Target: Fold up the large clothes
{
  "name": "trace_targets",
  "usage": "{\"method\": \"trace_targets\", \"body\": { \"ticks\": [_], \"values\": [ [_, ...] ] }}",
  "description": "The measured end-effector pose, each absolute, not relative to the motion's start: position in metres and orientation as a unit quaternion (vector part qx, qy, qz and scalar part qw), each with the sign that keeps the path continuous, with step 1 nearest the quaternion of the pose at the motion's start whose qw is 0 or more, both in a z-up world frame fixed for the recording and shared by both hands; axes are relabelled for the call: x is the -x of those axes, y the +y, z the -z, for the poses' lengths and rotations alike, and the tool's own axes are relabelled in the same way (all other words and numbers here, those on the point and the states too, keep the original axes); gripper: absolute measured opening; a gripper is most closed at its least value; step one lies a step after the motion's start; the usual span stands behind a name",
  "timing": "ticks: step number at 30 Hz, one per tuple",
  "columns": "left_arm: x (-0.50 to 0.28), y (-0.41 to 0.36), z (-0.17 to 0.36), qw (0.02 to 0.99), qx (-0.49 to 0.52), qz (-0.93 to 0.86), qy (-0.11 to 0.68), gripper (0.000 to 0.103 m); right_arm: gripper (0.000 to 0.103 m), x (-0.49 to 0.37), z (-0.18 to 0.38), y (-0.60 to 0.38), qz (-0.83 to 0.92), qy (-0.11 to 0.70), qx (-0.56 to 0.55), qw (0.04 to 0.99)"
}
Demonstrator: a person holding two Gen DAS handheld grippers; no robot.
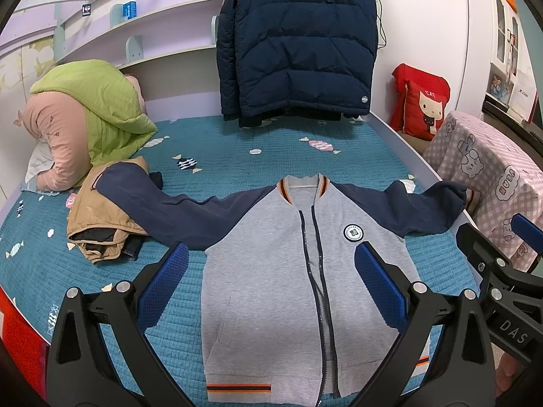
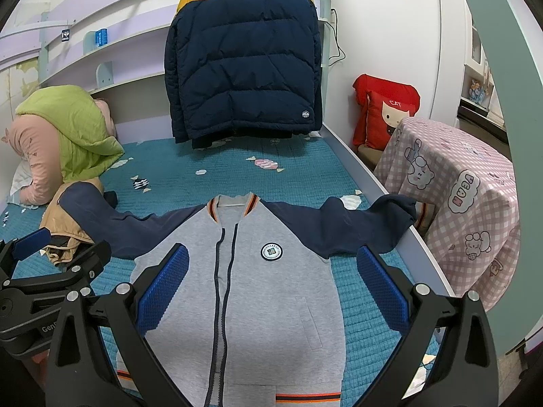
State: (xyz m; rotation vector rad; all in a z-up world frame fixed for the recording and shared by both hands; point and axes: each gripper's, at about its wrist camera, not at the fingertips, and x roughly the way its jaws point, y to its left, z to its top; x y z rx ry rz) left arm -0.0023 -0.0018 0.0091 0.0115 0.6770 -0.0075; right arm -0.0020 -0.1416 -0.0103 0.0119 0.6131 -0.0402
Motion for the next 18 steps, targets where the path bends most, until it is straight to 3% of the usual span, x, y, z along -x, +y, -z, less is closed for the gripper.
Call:
{"method": "trace_targets", "body": {
  "ticks": [18],
  "values": [
    [0.0027, -0.0031, -0.0073, 0.943, -0.006, 0.004, 0.333, 0.098, 0.096, 0.0039, 0.0153, -0.1457, 0.018, 0.306, -0.012, 0.952]
  ]
}}
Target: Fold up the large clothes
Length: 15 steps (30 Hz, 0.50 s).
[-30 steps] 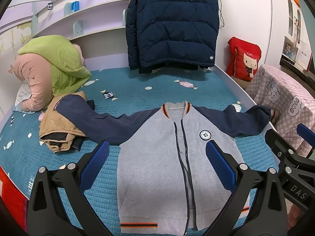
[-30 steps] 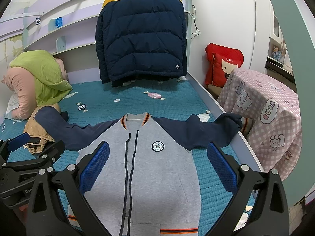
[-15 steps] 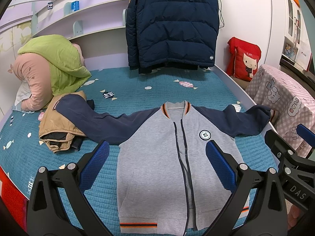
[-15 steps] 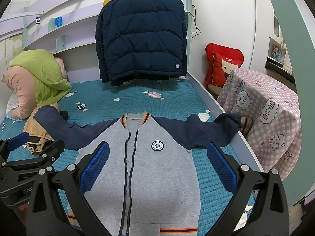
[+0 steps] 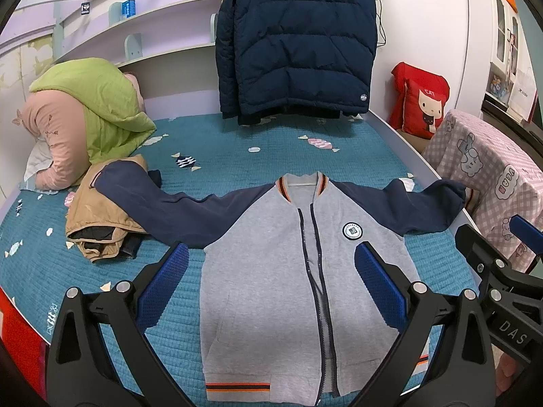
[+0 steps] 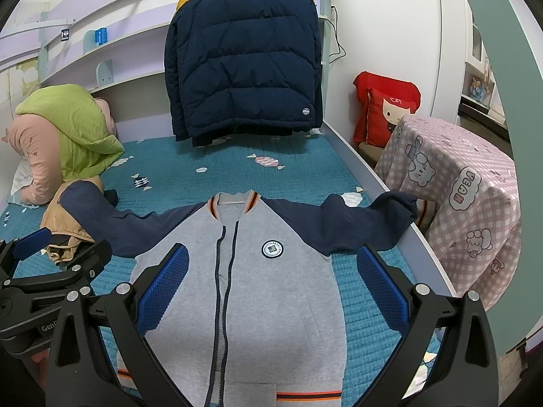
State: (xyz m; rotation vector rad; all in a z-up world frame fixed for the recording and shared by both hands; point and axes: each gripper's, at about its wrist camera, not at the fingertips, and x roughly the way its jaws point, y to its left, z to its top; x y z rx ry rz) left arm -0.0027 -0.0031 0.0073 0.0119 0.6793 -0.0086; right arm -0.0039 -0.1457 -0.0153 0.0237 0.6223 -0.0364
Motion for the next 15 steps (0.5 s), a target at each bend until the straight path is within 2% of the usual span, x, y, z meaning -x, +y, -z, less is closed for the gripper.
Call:
{"method": "trace_targets", "body": {
  "ticks": [15],
  "values": [
    [0.0030, -0.0045, -0.0056, 0.942, -0.006, 0.004, 0.335, 0.098, 0.096, 0.0022, 0.0187, -0.1482, 0.018, 0.310, -0.011, 0.950]
  ]
}}
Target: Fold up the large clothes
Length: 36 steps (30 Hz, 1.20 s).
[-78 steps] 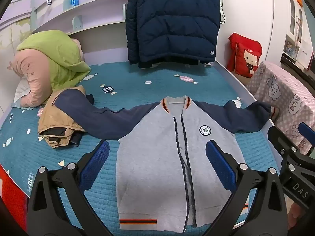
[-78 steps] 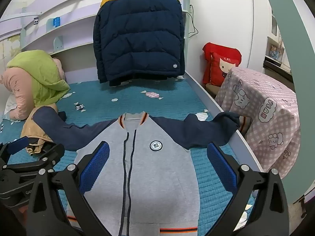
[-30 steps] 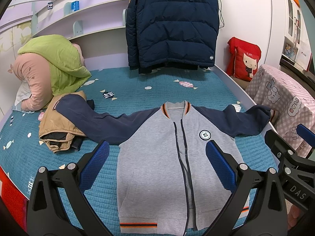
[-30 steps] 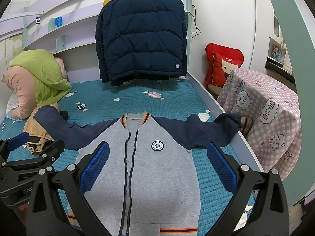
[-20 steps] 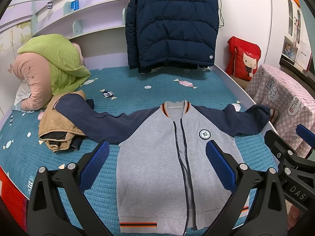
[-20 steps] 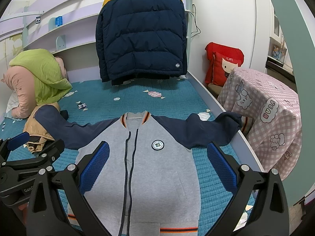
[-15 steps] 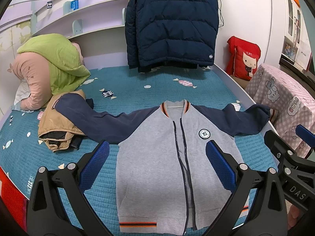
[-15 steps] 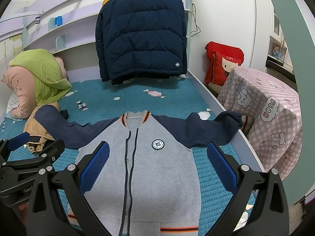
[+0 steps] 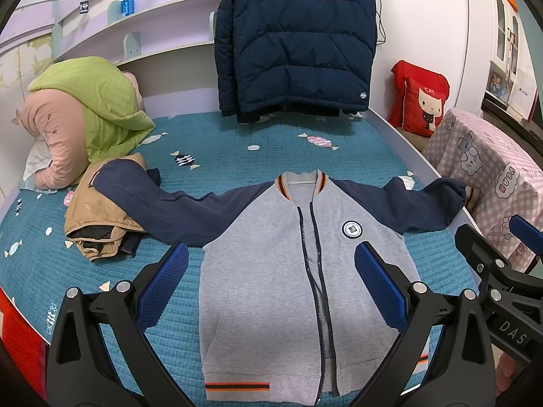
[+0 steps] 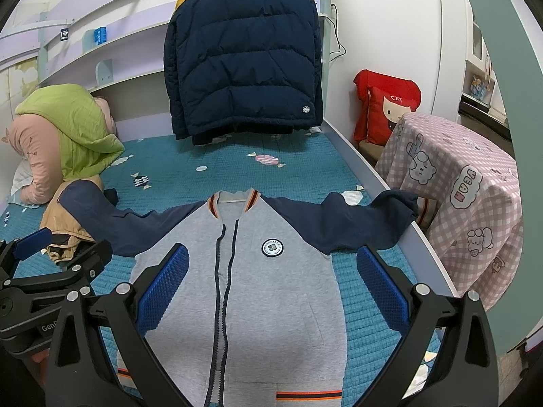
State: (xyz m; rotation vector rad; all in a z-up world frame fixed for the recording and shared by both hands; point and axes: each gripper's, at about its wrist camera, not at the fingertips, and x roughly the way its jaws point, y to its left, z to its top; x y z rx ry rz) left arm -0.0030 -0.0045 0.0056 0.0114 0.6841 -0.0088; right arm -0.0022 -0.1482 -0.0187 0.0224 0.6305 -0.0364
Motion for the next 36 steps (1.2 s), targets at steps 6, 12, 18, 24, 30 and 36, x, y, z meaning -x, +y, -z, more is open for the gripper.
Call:
{"method": "trace_targets", "body": {
  "ticks": [6, 12, 18, 24, 30, 36],
  "values": [
    [0.005, -0.007, 0.000, 0.941, -0.005, 0.006, 0.337, 0.098, 0.096, 0.002, 0.020, -0.149, 0.018, 0.311, -0.011, 0.950],
    [0.004, -0.010, 0.005, 0.940, -0.005, 0.006, 0.341, 0.098, 0.096, 0.001, 0.021, -0.149, 0.019, 0.312, -0.010, 0.950],
    [0.004, -0.009, 0.006, 0.939, -0.004, 0.007, 0.344, 0.098, 0.096, 0.002, 0.023, -0.149, 0.018, 0.314, -0.011, 0.949],
    [0.004, -0.008, 0.008, 0.938, -0.003, 0.008, 0.348, 0.098, 0.096, 0.001, 0.023, -0.149, 0.018, 0.314, -0.011, 0.949],
    [0.002, -0.006, 0.010, 0.936, 0.000, 0.009, 0.352, 0.098, 0.096, 0.000, 0.029, -0.150, 0.017, 0.319, -0.008, 0.948],
    [-0.003, 0.003, 0.011, 0.933, 0.003, 0.006, 0.359, 0.098, 0.096, -0.006, 0.029, -0.142, 0.011, 0.325, -0.004, 0.946]
  ]
}}
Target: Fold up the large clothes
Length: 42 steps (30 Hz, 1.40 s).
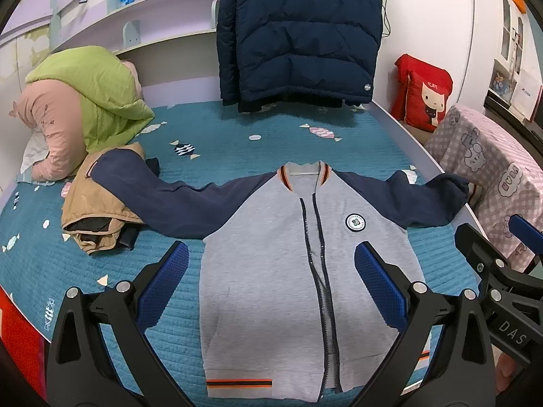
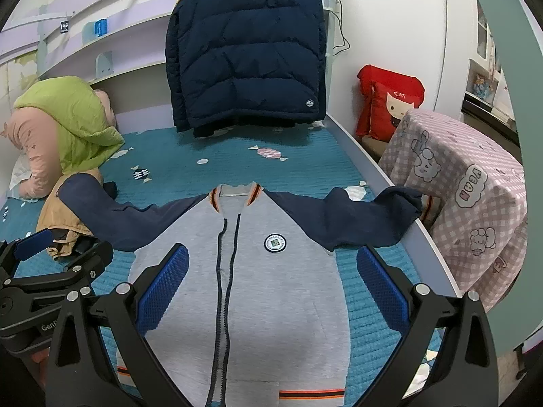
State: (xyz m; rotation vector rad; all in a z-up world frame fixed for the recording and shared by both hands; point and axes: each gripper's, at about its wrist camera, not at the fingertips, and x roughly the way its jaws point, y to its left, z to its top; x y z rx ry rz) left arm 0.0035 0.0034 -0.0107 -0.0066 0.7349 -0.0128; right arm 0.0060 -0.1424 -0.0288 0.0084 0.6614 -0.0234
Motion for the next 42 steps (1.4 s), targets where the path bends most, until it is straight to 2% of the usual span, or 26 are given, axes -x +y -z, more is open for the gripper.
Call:
{"method": "trace_targets", "body": {
  "ticks": [11, 24, 32, 33, 34, 38, 39, 40, 41, 42],
  "values": [
    [-0.031, 0.045, 0.020, 0.914, 0.029, -0.011, 0.405, 0.098, 0.096, -0.045, 0.037, -0.100, -0.015, 0.363, 0.009, 0.932],
    [-0.076, 0.127, 0.059, 0.873, 0.095, -0.055, 0.475, 0.098, 0.096, -0.110, 0.065, -0.028, -0.083, 0.420, 0.030, 0.903],
    [-0.107, 0.179, 0.078, 0.873, 0.066, -0.103, 0.472, 0.098, 0.096, -0.169, 0.094, 0.026, -0.150, 0.452, 0.030, 0.879],
    [-0.113, 0.188, 0.080, 0.872, 0.066, -0.109, 0.473, 0.098, 0.093, -0.178, 0.098, 0.033, -0.154, 0.454, 0.034, 0.877],
    [-0.119, 0.197, 0.081, 0.872, 0.068, -0.114, 0.471, 0.098, 0.084, -0.190, 0.104, 0.043, -0.162, 0.460, 0.040, 0.872],
    [-0.140, 0.228, 0.084, 0.875, 0.053, -0.146, 0.460, 0.098, 0.068, -0.230, 0.125, 0.062, -0.177, 0.491, 0.026, 0.853],
    [-0.147, 0.237, 0.086, 0.876, 0.046, -0.155, 0.455, 0.098, 0.061, -0.242, 0.133, 0.066, -0.185, 0.504, 0.018, 0.843],
    [-0.153, 0.245, 0.088, 0.873, 0.041, -0.162, 0.457, 0.098, 0.046, -0.250, 0.138, 0.070, -0.195, 0.514, 0.016, 0.835],
    [-0.159, 0.253, 0.090, 0.873, 0.044, -0.163, 0.458, 0.098, 0.040, -0.259, 0.143, 0.075, -0.212, 0.522, 0.015, 0.826],
    [-0.163, 0.261, 0.090, 0.874, 0.051, -0.160, 0.457, 0.098, 0.029, -0.267, 0.149, 0.079, -0.225, 0.527, 0.014, 0.819]
  ]
}}
